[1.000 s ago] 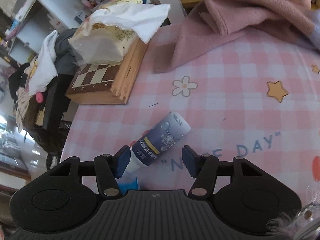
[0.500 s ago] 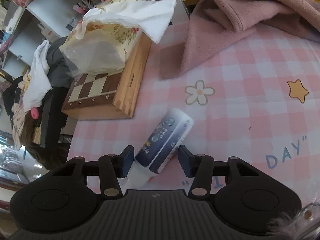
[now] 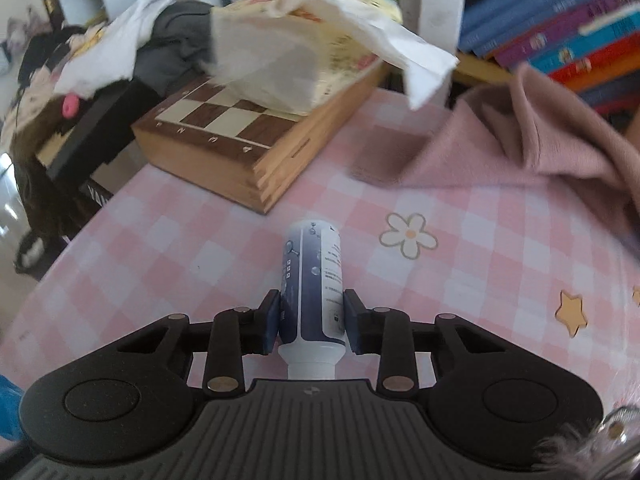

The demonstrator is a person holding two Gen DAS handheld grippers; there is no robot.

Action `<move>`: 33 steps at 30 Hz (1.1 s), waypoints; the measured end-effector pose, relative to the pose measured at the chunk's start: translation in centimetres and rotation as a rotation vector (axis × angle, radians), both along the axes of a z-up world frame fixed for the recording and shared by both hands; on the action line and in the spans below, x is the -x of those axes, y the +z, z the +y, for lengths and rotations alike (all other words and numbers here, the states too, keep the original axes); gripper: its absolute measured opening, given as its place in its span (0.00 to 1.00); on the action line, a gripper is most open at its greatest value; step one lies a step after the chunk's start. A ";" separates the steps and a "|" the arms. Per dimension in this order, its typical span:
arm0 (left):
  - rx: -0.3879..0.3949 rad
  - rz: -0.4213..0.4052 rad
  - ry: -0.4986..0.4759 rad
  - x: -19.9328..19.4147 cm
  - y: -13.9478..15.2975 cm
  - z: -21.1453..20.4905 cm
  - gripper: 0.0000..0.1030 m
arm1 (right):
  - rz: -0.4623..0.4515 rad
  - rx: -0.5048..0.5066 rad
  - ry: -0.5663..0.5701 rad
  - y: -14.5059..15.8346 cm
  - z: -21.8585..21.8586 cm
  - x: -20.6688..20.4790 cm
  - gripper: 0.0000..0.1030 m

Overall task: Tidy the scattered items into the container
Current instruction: 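Grasp the white-and-blue bottle with the right gripper while the left grasps the blue bag, then lift the bottle and blue bag and carry both toward the yellow box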

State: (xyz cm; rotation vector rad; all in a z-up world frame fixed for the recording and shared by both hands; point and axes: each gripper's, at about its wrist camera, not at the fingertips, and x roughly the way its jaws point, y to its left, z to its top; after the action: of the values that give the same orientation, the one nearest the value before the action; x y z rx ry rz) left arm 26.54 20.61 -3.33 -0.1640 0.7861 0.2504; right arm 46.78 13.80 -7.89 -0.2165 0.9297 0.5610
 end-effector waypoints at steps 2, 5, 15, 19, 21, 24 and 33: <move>-0.002 -0.005 -0.004 0.2 0.3 -0.2 0.35 | -0.005 -0.001 0.005 -0.1 0.0 -0.1 0.30; -0.005 -0.019 -0.014 0.7 0.8 -0.3 0.35 | 0.014 -0.035 -0.025 0.2 -0.9 -0.2 0.29; 0.037 -0.109 -0.041 3.4 2.7 -0.7 0.35 | -0.025 -0.097 -0.034 4.6 -3.8 4.5 0.29; 0.066 -0.136 -0.070 5.4 3.5 -0.7 0.34 | -0.042 -0.113 -0.038 6.8 -5.3 7.5 0.29; 0.074 -0.144 -0.094 6.4 3.9 -0.8 0.34 | -0.050 -0.116 -0.042 7.6 -6.1 9.1 0.30; 0.080 -0.158 -0.133 8.0 4.6 -1.0 0.34 | -0.084 -0.113 -0.048 8.8 -7.3 11.8 0.30; 0.109 -0.217 -0.221 13.5 6.4 -1.2 0.34 | -0.139 -0.152 -0.063 11.9 -10.6 20.9 0.30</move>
State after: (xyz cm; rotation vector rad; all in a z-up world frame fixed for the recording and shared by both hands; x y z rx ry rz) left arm 13.00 19.39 3.07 -0.2022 0.5966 -0.0199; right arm 25.93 3.17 4.05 -0.0881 0.7532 0.5487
